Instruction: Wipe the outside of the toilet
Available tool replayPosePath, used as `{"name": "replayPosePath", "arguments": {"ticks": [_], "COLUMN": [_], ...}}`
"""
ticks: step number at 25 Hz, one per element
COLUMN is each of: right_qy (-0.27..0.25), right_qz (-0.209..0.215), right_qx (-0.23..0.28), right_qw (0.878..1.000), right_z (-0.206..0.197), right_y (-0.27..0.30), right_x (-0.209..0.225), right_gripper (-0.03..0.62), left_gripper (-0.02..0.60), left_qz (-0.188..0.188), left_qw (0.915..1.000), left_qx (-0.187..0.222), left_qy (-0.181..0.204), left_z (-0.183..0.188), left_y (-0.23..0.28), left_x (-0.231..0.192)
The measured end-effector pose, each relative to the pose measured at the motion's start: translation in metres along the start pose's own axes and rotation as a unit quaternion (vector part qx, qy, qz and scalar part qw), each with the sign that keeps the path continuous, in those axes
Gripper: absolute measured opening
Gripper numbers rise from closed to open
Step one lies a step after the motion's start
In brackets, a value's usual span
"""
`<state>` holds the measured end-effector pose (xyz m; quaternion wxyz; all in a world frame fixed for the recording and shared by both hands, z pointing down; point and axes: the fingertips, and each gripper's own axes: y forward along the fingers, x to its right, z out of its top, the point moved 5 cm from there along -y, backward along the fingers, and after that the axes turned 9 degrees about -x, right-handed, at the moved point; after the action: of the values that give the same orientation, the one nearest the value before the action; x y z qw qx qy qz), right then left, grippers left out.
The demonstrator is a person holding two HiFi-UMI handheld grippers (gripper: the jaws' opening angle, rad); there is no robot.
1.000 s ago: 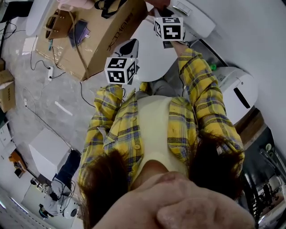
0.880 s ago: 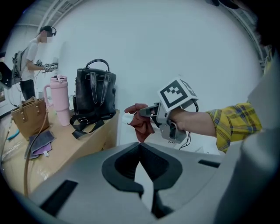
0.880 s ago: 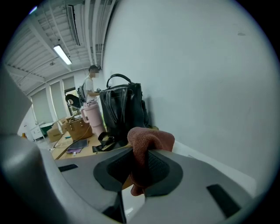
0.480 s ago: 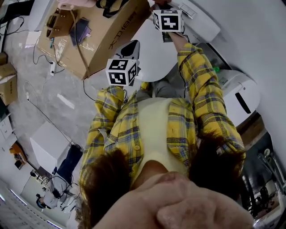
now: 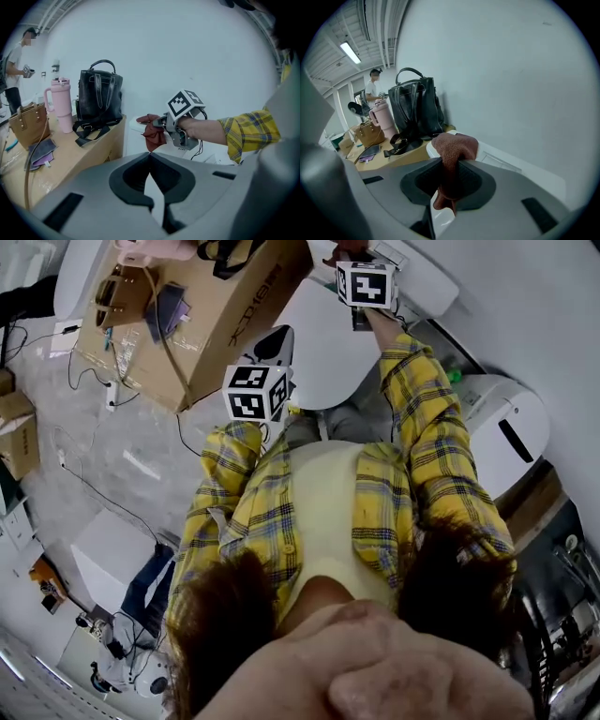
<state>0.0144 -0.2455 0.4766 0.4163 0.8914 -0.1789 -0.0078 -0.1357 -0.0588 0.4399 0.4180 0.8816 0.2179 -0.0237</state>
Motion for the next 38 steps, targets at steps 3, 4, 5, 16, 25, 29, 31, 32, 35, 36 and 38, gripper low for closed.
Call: {"name": "replayPosePath", "arguments": {"ticks": [3, 4, 5, 16, 25, 29, 31, 32, 35, 36, 38], "right_qy": [0.014, 0.02, 0.025, 0.079, 0.113, 0.119, 0.119, 0.116, 0.088, 0.075, 0.048], "right_qz": [-0.024, -0.032, -0.037, -0.108, -0.141, -0.153, -0.157, -0.158, -0.147, -0.139, -0.113], "right_qx": [0.004, 0.005, 0.005, 0.005, 0.001, 0.001, 0.01, 0.018, 0.046, 0.055, 0.068], "right_qw": [1.0, 0.999, 0.999, 0.991, 0.984, 0.981, 0.98, 0.981, 0.984, 0.986, 0.99], "right_z": [-0.012, -0.016, -0.02, -0.074, -0.111, -0.123, -0.125, -0.123, -0.111, -0.105, -0.094], "right_y": [-0.016, -0.021, -0.026, -0.076, -0.111, -0.124, -0.132, -0.136, -0.143, -0.143, -0.14], "right_x": [0.016, 0.022, 0.027, 0.082, 0.112, 0.12, 0.119, 0.117, 0.099, 0.09, 0.069], "right_gripper": [0.084, 0.084, 0.084, 0.084, 0.084, 0.084, 0.084, 0.084, 0.084, 0.084, 0.084], "left_gripper": [0.009, 0.009, 0.009, 0.009, 0.009, 0.009, 0.009, 0.009, 0.009, 0.009, 0.009], "left_qz": [-0.012, -0.015, -0.018, -0.068, -0.103, -0.11, -0.111, -0.111, -0.108, -0.106, -0.099], "left_qw": [0.9999, 0.9998, 0.9997, 0.9958, 0.9904, 0.989, 0.9888, 0.9889, 0.9898, 0.9903, 0.9916], "left_qx": [-0.003, -0.004, -0.006, -0.017, -0.025, -0.026, -0.026, -0.026, -0.028, -0.028, -0.027], "left_qy": [0.009, 0.013, 0.017, 0.059, 0.089, 0.095, 0.096, 0.095, 0.088, 0.085, 0.079], "left_z": [0.0, -0.001, -0.002, -0.003, 0.005, 0.007, 0.007, 0.007, 0.005, 0.004, 0.002], "left_y": [0.0, 0.0, 0.0, 0.014, 0.027, 0.03, 0.03, 0.03, 0.029, 0.029, 0.026], "left_x": [0.003, 0.005, 0.006, 0.032, 0.056, 0.062, 0.062, 0.061, 0.054, 0.051, 0.046]}}
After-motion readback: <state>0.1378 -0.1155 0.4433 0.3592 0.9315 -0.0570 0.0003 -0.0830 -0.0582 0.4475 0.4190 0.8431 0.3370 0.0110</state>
